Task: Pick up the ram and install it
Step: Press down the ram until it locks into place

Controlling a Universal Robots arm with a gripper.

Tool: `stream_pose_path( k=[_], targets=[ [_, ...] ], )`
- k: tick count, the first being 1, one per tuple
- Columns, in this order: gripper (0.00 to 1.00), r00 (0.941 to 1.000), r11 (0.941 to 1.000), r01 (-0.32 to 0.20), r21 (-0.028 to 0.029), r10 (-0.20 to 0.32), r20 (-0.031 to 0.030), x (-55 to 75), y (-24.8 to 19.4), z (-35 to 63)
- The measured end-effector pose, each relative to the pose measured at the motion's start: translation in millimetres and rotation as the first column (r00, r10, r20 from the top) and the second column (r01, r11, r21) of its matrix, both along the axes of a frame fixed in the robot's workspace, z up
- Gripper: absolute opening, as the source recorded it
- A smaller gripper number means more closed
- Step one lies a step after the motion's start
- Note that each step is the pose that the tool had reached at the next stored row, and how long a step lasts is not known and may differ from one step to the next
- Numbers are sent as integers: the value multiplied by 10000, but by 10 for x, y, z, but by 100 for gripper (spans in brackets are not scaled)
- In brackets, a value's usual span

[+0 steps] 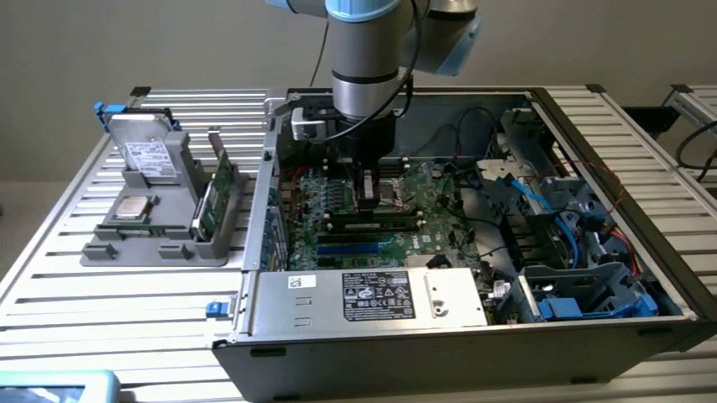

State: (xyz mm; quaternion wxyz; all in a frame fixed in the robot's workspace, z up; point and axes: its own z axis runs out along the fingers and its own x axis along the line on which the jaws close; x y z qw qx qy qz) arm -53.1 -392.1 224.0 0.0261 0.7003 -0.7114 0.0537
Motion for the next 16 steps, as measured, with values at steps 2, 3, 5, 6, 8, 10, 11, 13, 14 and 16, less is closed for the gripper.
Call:
stream_pose_path(
  k=[2,3,5,6,8,10,11,13,14,16],
  targets=[
    [11,10000,10000,0,2,0,2,-1,1,-2],
    [11,10000,10000,0,5,0,2,-1,1,-3],
    [11,10000,10000,0,12,0,5,-1,2,4],
    [11,10000,10000,0,28,0,16,1,4,20],
    [11,10000,10000,-1,6,1,3,7,1,84],
    [11,10000,10000,-1,6,1,2,39,1,120],
    [11,10000,10000,0,6,0,3,73,1,131],
    [11,10000,10000,0,5,0,2,124,1,142],
    [11,10000,10000,-1,4,1,2,146,1,144],
    [11,10000,10000,-1,5,1,2,187,0,147]
  ],
)
